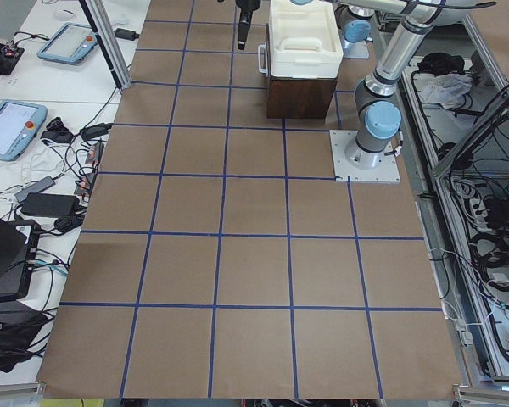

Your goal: Put scissors in drawer and close it

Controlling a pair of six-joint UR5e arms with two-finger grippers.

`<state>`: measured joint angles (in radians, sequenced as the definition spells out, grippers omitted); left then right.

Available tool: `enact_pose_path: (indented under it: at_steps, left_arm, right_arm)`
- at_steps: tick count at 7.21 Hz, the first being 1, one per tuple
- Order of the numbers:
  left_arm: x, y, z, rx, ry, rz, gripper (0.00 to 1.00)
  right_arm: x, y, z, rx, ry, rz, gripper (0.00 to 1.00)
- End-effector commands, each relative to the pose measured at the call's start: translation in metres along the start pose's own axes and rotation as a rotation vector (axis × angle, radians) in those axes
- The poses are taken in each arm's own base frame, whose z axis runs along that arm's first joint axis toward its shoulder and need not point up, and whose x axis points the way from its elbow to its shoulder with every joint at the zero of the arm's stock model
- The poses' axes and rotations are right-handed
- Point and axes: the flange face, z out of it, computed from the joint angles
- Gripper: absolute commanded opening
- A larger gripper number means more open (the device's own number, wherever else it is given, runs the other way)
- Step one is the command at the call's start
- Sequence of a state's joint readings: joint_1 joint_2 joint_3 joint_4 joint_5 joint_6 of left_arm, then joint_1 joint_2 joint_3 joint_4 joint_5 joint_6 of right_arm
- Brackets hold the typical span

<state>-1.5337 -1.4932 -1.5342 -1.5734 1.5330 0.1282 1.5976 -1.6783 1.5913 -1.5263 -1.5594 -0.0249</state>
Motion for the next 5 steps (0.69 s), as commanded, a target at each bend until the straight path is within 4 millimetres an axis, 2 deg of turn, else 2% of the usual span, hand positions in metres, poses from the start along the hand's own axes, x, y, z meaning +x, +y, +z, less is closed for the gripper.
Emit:
enact_pose_path:
  at_steps: [1,3,4,5]
  left_arm:
    - [-0.016,-0.008,0.012,-0.016,0.006,-0.029,1.0]
    - [0.0,-0.011,0.01,0.009,0.002,-0.122,1.0]
    - [0.003,-0.009,0.019,-0.008,-0.001,-0.105,1.0]
    - [0.002,-0.009,0.017,-0.003,-0.004,-0.067,1.0]
  right_arm:
    - [0.001,0.001,-0.001,0.002,0.01,0.0,1.0]
    - [0.0,0.001,-0.001,0.002,0.007,-0.002,1.0]
    - [0.0,0.001,0.0,0.0,0.007,-0.003,1.0]
    - [0.0,0.002,-0.001,0.0,0.007,-0.002,1.0]
